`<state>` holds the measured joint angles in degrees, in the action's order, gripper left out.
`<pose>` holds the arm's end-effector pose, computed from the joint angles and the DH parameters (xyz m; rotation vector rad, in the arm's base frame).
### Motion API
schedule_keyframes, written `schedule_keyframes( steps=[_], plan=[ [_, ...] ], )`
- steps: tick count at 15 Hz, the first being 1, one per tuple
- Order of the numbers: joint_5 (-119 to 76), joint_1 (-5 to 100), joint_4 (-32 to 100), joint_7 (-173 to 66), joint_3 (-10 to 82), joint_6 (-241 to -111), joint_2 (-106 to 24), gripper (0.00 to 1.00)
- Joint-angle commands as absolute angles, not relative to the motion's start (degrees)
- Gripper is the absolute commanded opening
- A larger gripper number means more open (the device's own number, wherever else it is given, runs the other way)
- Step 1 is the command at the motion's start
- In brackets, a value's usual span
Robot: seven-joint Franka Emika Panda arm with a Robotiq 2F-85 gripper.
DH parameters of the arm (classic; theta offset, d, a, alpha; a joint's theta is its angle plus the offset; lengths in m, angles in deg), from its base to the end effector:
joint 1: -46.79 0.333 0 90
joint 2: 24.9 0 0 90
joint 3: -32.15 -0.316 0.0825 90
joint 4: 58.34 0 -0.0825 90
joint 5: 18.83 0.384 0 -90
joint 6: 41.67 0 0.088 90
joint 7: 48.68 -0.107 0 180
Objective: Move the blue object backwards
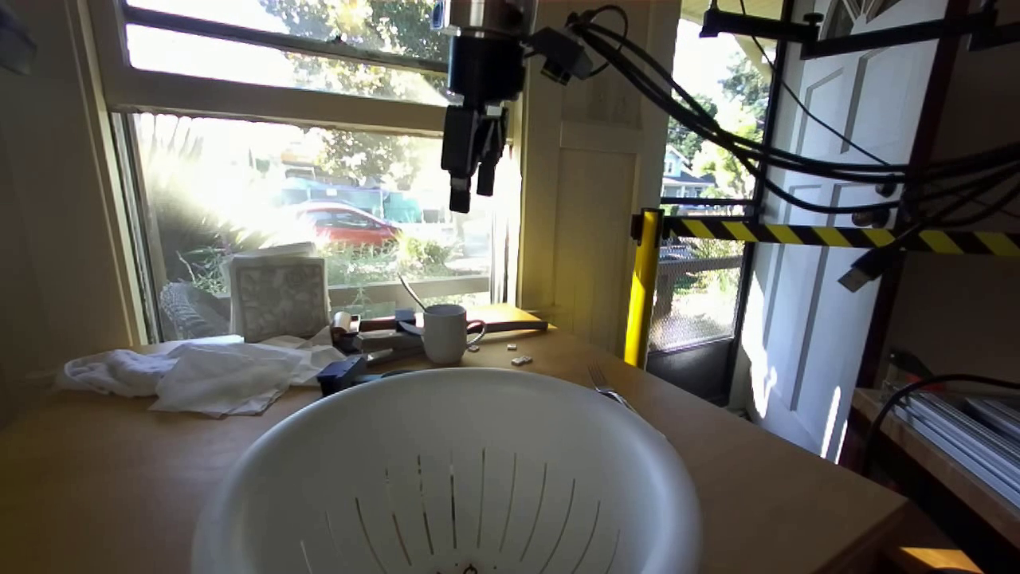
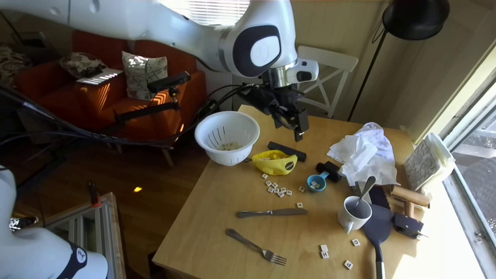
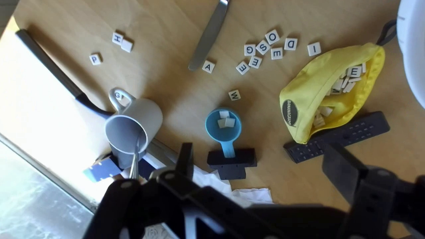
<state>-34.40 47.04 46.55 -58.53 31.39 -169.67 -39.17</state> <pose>0.6374 0.0026 0.4126 2.9230 -0.0052 0.2556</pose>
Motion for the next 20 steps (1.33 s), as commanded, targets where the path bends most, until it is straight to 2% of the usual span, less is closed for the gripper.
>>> schedule_keyframes(
  steps=[1,4,9,11,16,20],
  plan=[
    [-33.2,47.88,44.17,-55.22,32.33,-168.89,-41.14,1.0],
    [-31.63,47.76,39.02,-50.71,32.21,-167.06,-45.38,1.0],
    [-31.46,47.75,38.01,-50.13,32.17,-166.69,-45.97,1.0],
    [-31.04,47.49,35.92,-48.45,31.7,-170.99,-48.63,1.0],
    [-31.04,47.32,25.13,-41.3,31.11,-174.49,-59.67,1.0],
    [-31.87,47.08,14.14,-37.46,30.85,-172.57,-69.14,1.0]
  ],
)
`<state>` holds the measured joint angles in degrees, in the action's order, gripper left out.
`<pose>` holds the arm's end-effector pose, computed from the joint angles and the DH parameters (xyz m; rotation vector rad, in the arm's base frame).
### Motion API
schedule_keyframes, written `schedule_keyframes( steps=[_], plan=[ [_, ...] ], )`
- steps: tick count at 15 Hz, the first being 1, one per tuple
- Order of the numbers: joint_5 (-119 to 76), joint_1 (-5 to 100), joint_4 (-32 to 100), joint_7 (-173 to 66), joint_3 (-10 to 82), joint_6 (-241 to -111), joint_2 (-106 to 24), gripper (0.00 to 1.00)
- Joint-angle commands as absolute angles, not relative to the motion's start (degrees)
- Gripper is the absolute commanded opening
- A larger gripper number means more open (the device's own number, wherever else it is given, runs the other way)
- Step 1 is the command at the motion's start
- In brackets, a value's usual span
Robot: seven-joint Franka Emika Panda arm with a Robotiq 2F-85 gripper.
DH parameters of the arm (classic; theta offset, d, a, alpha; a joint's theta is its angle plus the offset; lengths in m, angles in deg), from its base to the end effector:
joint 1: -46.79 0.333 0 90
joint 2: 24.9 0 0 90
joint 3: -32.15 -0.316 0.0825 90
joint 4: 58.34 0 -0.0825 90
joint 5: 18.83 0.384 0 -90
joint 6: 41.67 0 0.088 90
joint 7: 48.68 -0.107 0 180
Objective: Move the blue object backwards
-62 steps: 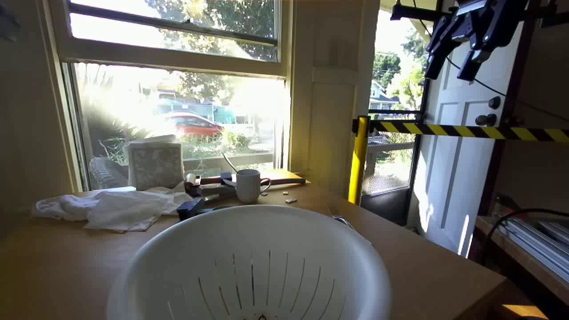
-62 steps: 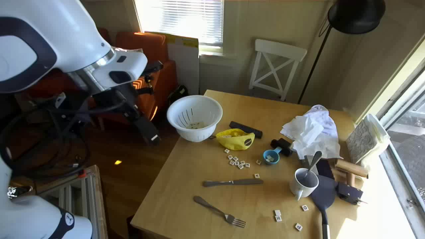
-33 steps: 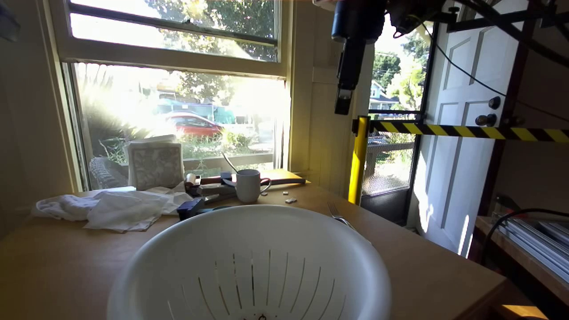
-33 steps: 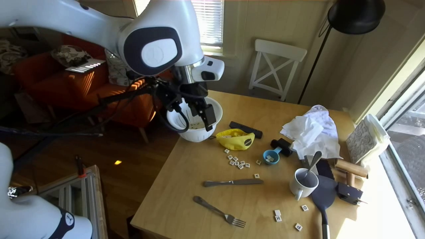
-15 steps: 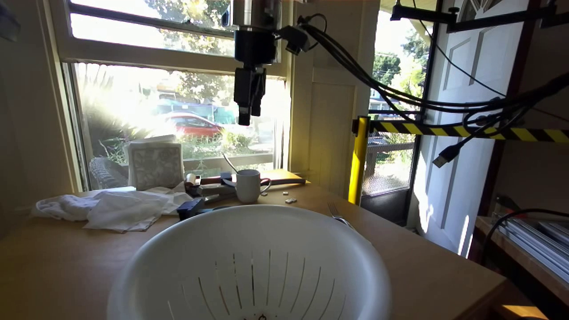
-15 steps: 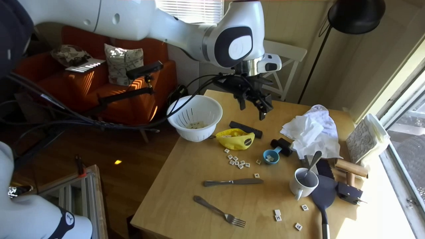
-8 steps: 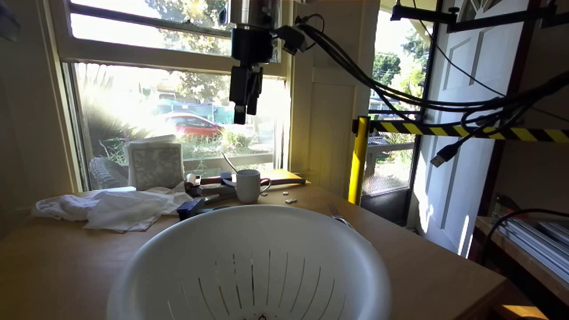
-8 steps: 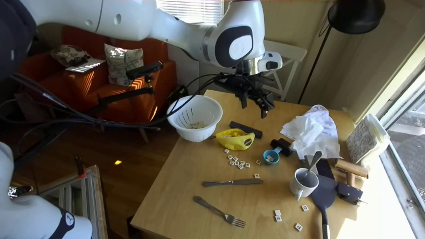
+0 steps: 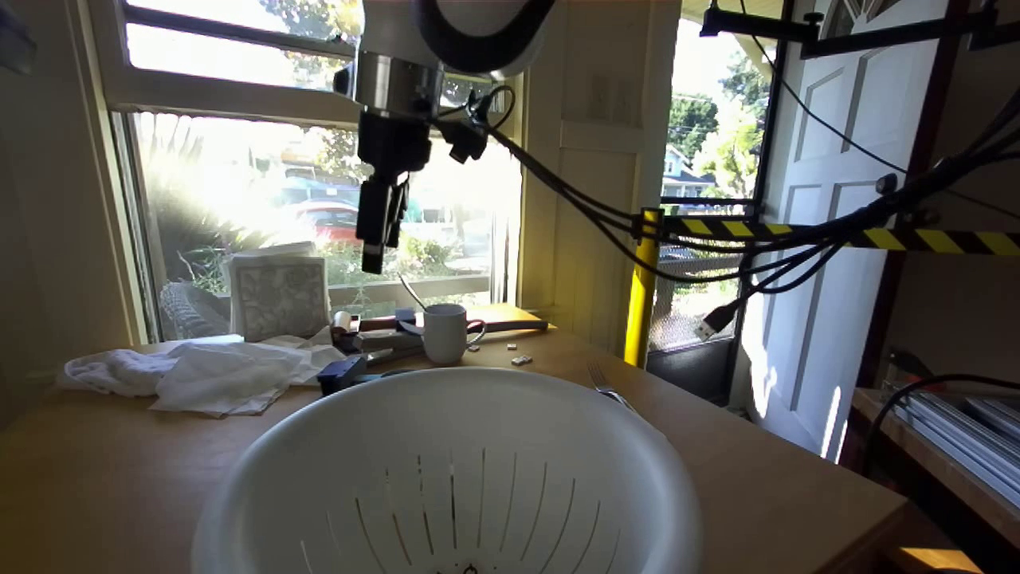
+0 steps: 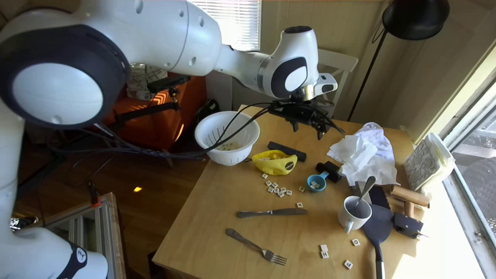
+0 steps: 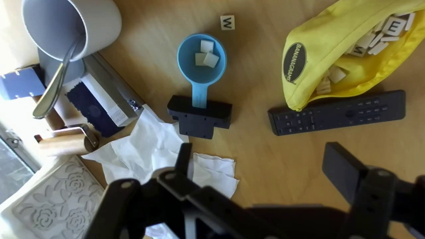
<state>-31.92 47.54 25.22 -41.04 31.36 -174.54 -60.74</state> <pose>0.7376 0.0136 0.3411 2.9026 0.4278 0.3317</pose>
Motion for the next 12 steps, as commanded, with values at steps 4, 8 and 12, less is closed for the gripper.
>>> schedule_keyframes(
  steps=[4,8,12],
  plan=[
    [-30.22,46.95,3.48,-35.65,31.59,-168.08,-77.47,1.0],
    [-28.97,45.66,-5.74,-33.81,30.99,-164.2,-84.47,1.0],
    [-29.13,46.06,-3.29,-34.2,32.02,-164.95,-83.63,1.0]
  ],
)
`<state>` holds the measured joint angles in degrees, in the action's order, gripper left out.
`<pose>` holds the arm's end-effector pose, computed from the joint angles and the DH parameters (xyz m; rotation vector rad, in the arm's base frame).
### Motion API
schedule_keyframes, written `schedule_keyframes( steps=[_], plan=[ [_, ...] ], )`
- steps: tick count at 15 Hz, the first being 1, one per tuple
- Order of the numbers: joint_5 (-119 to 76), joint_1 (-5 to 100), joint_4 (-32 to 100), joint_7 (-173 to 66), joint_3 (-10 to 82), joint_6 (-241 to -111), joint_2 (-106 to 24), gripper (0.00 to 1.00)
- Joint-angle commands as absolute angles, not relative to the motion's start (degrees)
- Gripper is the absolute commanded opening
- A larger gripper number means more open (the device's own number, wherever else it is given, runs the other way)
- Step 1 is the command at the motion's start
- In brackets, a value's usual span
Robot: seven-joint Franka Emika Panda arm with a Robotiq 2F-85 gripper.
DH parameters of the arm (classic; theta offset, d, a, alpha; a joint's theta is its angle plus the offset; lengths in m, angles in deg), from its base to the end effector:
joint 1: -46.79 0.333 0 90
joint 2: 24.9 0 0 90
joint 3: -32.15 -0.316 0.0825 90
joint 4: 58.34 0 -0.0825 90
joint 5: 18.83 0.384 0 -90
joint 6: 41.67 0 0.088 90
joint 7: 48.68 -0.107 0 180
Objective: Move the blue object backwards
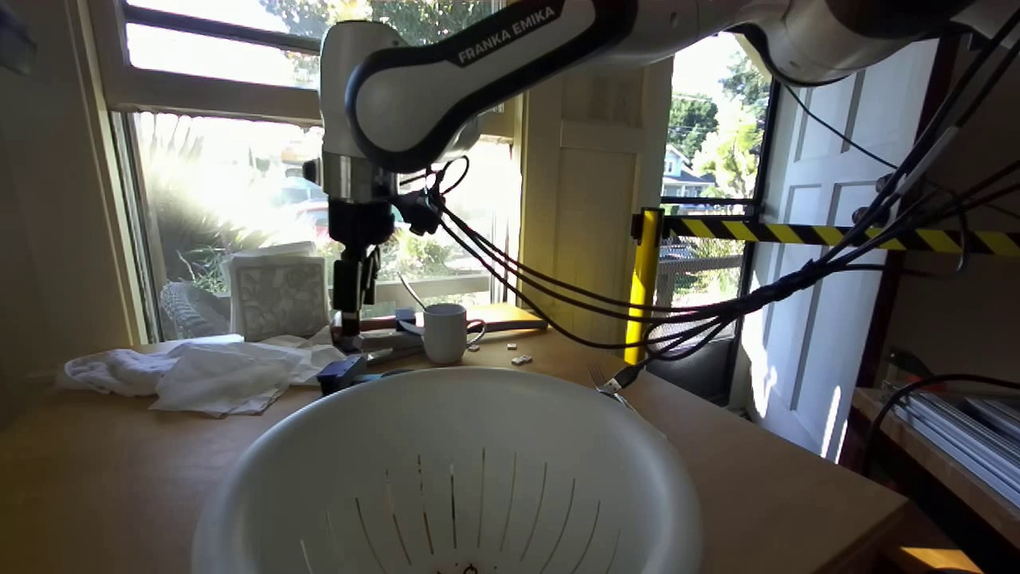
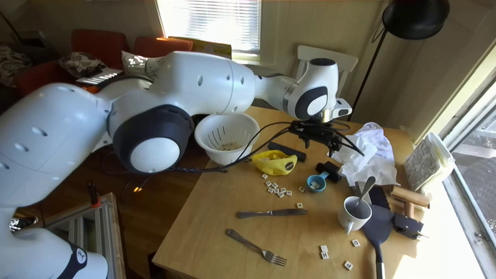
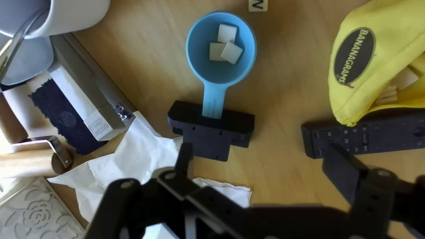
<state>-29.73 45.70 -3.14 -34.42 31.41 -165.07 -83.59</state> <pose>0.8020 -0.0168 0.2563 2.9181 0.4819 0.2142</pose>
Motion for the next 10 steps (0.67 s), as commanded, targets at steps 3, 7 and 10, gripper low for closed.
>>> schedule_keyframes(
  steps=[3,7,10],
  plan=[
    [-28.77,45.79,-5.76,-33.62,31.96,-164.42,-85.29,1.0],
    [-28.02,46.96,-11.94,-38.49,32.64,-162.52,-90.68,1.0],
    [-27.81,47.17,-14.55,-40.9,32.91,-162.9,-93.38,1.0]
  ],
)
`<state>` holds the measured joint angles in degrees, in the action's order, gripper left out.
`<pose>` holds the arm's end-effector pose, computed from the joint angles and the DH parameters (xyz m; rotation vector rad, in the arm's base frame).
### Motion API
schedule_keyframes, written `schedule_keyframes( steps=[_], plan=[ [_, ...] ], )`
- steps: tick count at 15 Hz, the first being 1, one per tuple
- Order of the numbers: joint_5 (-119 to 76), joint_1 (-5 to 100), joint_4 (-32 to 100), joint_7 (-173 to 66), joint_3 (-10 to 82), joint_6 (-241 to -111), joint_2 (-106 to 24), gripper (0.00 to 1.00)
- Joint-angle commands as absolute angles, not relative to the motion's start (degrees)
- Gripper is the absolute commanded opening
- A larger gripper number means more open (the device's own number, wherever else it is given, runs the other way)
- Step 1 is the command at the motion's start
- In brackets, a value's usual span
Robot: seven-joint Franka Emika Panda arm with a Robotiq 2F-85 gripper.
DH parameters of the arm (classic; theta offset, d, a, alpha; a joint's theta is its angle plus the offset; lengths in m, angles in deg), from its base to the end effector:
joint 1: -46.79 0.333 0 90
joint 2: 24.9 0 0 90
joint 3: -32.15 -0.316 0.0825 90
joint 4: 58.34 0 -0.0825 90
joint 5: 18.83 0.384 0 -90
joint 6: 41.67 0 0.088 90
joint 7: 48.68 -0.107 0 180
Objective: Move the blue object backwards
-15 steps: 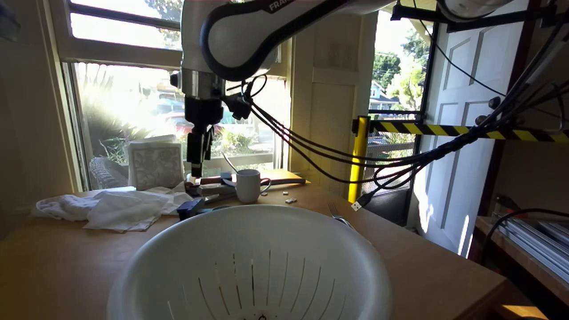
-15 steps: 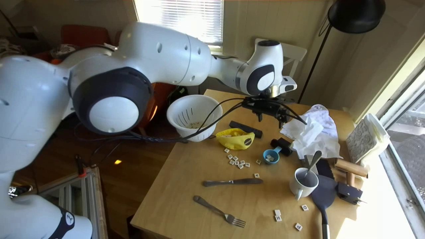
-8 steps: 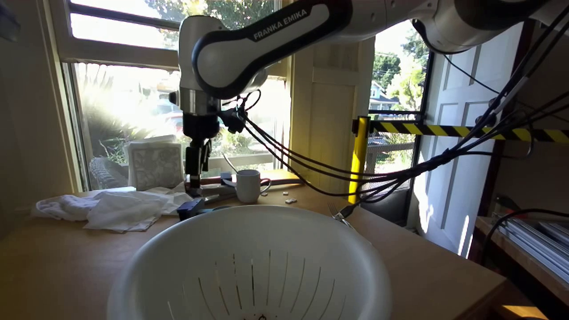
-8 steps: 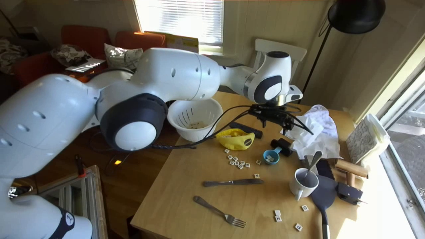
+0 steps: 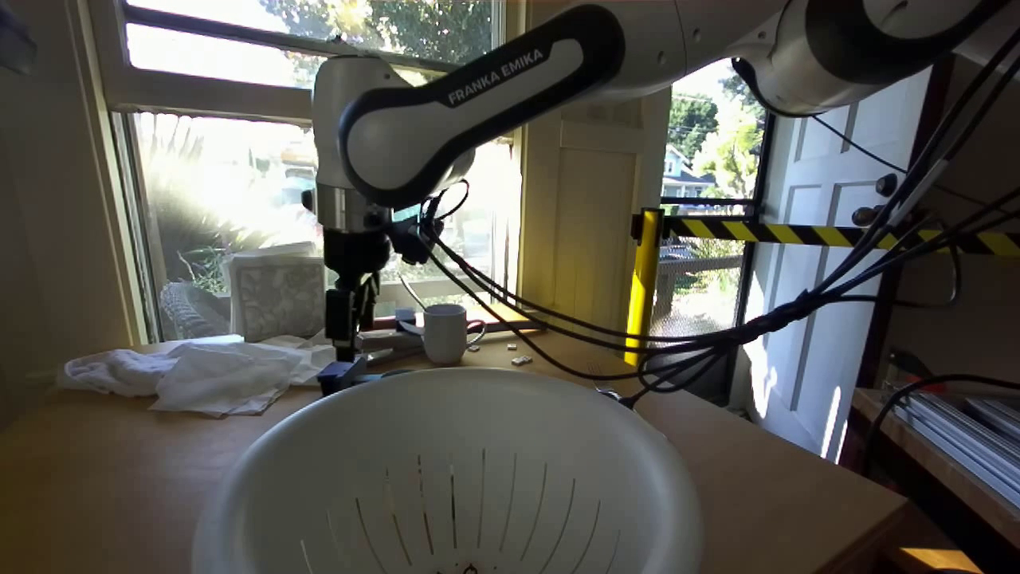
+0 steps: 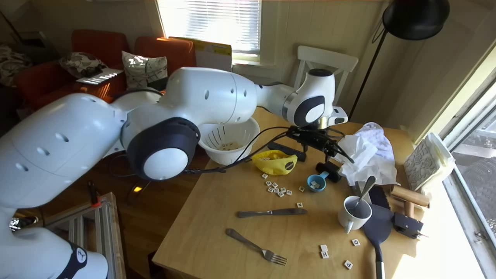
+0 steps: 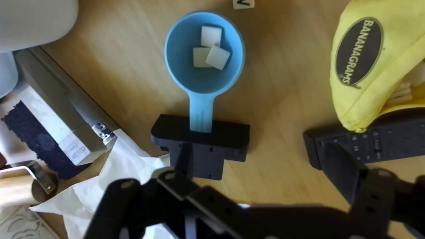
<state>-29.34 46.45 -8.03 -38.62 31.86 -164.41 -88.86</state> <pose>0.8072 -0.0102 0.2227 2.9409 0.3837 0.1979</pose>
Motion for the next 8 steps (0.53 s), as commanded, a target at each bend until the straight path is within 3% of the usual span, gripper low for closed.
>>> schedule_keyframes(
  steps=[1,8],
  plan=[
    [-27.92,47.23,-15.14,-41.85,33.26,-162.48,-93.93,1.0],
    [-25.5,43.75,-14.54,-42.17,33.51,-154.59,-93.63,1.0]
  ],
)
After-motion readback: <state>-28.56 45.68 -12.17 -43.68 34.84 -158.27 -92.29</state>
